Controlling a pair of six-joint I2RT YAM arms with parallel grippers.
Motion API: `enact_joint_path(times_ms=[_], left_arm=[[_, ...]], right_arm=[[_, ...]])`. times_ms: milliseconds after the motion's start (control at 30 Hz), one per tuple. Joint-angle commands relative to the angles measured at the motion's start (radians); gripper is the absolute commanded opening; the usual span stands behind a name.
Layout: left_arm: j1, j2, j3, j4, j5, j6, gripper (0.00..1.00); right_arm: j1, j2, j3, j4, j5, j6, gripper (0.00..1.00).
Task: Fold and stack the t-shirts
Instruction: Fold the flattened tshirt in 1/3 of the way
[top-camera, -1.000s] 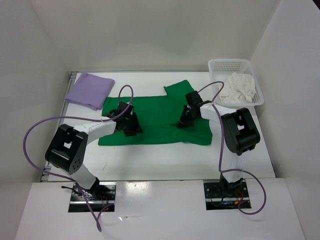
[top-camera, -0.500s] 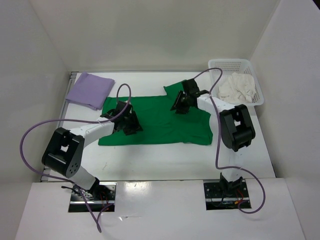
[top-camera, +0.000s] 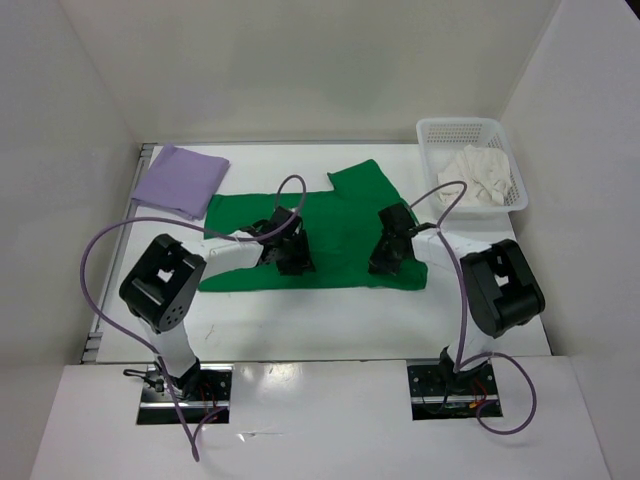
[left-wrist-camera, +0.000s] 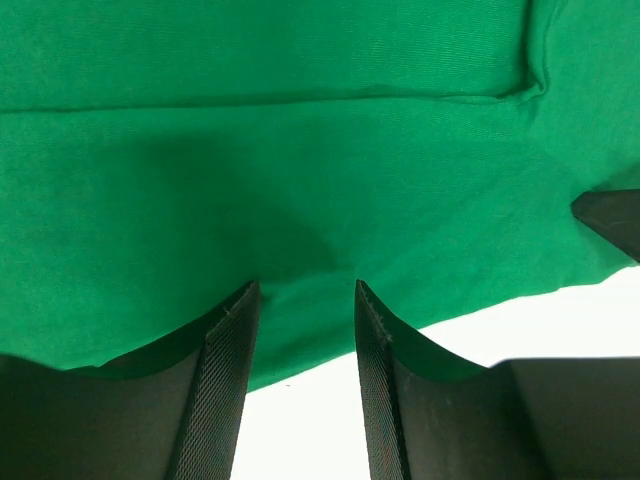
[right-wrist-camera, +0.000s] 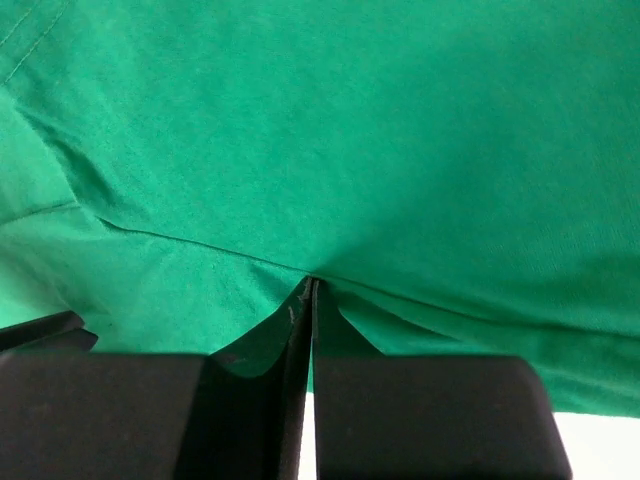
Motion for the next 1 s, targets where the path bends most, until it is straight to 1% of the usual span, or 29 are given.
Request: enact_joint_path(times_ms=[0, 133, 167, 200, 233, 267, 300, 367, 400, 433, 500, 533, 567, 600, 633, 667, 700, 733, 767, 800, 833, 867, 900, 933, 967], left_arm=[[0.0, 0.008, -0.083, -0.01, 0.035, 0.0, 0.51], [-0.021, -0.049, -0.186, 0.002, 0.083, -0.037, 0.51], [-0.03, -0.058, -0.197, 0.002, 0.097, -0.047, 0.51], [-0.058, -0.069, -0.206, 0.002, 0.109, -0.048, 0.51], [-0.076, -0.069, -0.206, 0.002, 0.135, -0.075, 0.52], [-0.098, -0.069, -0.216, 0.002, 0.152, -0.075, 0.52], [-0.136, -0.056, -0.216, 0.002, 0.169, -0.087, 0.54], [-0.164, -0.038, -0.167, -0.022, 0.197, -0.087, 0.56], [-0.164, -0.038, -0.154, -0.038, 0.197, -0.072, 0.57], [-0.164, -0.038, -0.145, -0.049, 0.197, -0.06, 0.59], [-0.164, -0.064, -0.112, -0.111, 0.137, -0.048, 0.59], [-0.147, -0.111, -0.098, -0.124, 0.076, -0.048, 0.6], [-0.124, -0.143, -0.098, -0.124, 0.06, -0.048, 0.6], [-0.062, -0.179, -0.098, -0.124, 0.049, -0.048, 0.6], [-0.025, -0.241, -0.098, -0.124, 0.036, -0.034, 0.6], [0.017, -0.268, -0.098, -0.124, 0.014, -0.013, 0.58], [0.061, -0.288, -0.098, -0.147, 0.003, -0.002, 0.52], [0.145, -0.314, -0.098, -0.147, 0.003, 0.012, 0.5], [0.175, -0.323, -0.075, -0.182, 0.031, 0.023, 0.5], [0.196, -0.332, -0.075, -0.182, 0.058, 0.012, 0.5], [0.196, -0.372, -0.091, -0.182, 0.104, -0.009, 0.5], [0.187, -0.403, -0.134, -0.094, 0.211, -0.1, 0.5], [0.172, -0.438, -0.254, -0.04, 0.248, -0.162, 0.5], [0.119, -0.499, -0.316, 0.065, 0.271, -0.219, 0.5], [0.091, -0.521, -0.367, 0.086, 0.288, -0.289, 0.5]], right_arm=[[-0.001, -0.054, -0.079, -0.052, 0.084, 0.07, 0.04], [-0.033, -0.215, -0.2, -0.111, 0.08, 0.144, 0.02], [-0.043, -0.311, -0.256, -0.102, 0.054, 0.158, 0.02], [-0.065, -0.359, -0.277, -0.116, 0.035, 0.175, 0.02], [-0.066, -0.404, -0.289, -0.142, 0.059, 0.207, 0.02], [-0.078, -0.471, -0.289, -0.173, 0.075, 0.207, 0.02], [-0.087, -0.496, -0.289, -0.215, 0.075, 0.207, 0.02], [-0.087, -0.554, -0.289, -0.225, 0.066, 0.222, 0.05], [-0.101, -0.564, -0.28, -0.225, 0.066, 0.222, 0.1], [-0.101, -0.564, -0.265, -0.236, 0.057, 0.222, 0.12], [-0.113, -0.582, -0.239, -0.245, 0.048, 0.213, 0.16], [-0.113, -0.582, -0.204, -0.245, 0.047, 0.2, 0.21], [-0.113, -0.594, -0.185, -0.234, 0.034, 0.184, 0.24], [-0.113, -0.594, -0.167, -0.222, 0.02, 0.175, 0.25], [-0.113, -0.585, -0.132, -0.188, 0.006, 0.175, 0.25], [-0.113, -0.571, -0.112, -0.171, -0.006, 0.143, 0.25], [-0.113, -0.52, -0.095, -0.156, -0.031, 0.127, 0.22], [-0.113, -0.486, -0.053, -0.133, -0.044, 0.109, 0.17], [-0.113, -0.447, -0.027, -0.133, -0.058, 0.069, 0.16], [-0.096, -0.374, 0.028, -0.142, -0.071, 0.051, 0.16], [-0.069, -0.346, 0.05, -0.151, -0.071, 0.034, 0.14], [-0.052, -0.328, 0.063, -0.151, -0.084, 0.025, 0.12], [-0.034, -0.318, 0.064, -0.142, -0.113, 0.025, 0.12], [0.023, -0.327, 0.047, -0.08, -0.13, 0.041, 0.12], [0.058, -0.34, 0.022, -0.037, -0.15, 0.082, 0.12]])
